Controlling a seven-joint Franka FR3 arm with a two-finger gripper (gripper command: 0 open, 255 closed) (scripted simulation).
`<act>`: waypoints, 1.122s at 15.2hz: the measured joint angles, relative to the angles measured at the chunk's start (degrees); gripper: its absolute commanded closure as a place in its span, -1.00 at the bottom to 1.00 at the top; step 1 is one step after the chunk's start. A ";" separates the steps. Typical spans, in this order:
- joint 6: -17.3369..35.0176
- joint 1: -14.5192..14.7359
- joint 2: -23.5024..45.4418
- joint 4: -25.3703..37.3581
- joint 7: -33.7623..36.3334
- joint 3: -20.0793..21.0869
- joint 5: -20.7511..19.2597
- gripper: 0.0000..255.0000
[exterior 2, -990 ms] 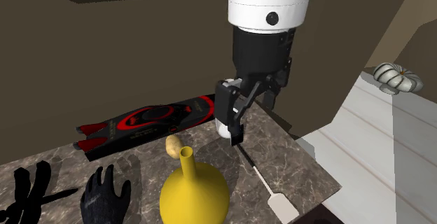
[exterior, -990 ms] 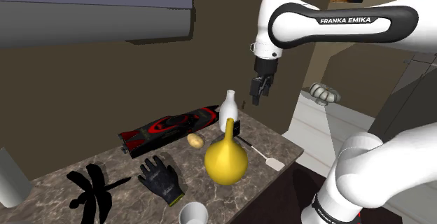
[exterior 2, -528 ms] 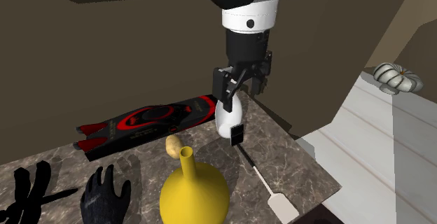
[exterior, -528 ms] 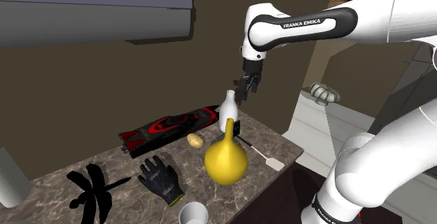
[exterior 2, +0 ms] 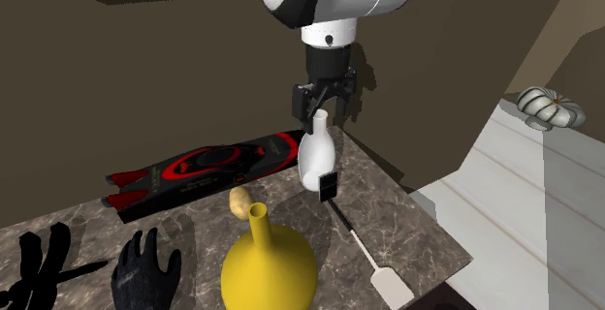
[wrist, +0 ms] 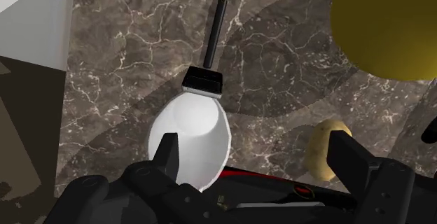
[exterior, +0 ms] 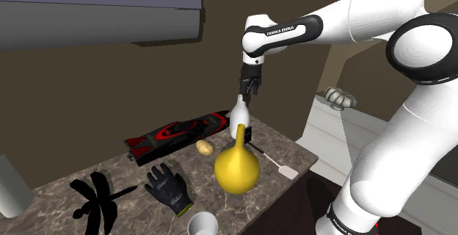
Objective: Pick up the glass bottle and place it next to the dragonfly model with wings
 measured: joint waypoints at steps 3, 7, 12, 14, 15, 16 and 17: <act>0.90 -0.56 6.57 5.61 -1.92 -0.89 1.10 -1.00; 1.19 -1.83 15.45 14.07 -4.69 -1.84 2.88 -1.00; 3.77 -2.18 18.17 14.17 -5.32 -1.91 3.45 -1.00; 5.31 -2.25 18.43 12.89 -5.47 -1.94 3.52 -1.00; 5.81 -2.29 18.69 12.65 -5.52 -1.94 3.59 -1.00; 6.08 -2.30 18.80 12.48 -5.55 -1.94 3.61 -1.00; 6.24 -2.28 18.82 12.34 -5.53 -1.93 3.61 -1.00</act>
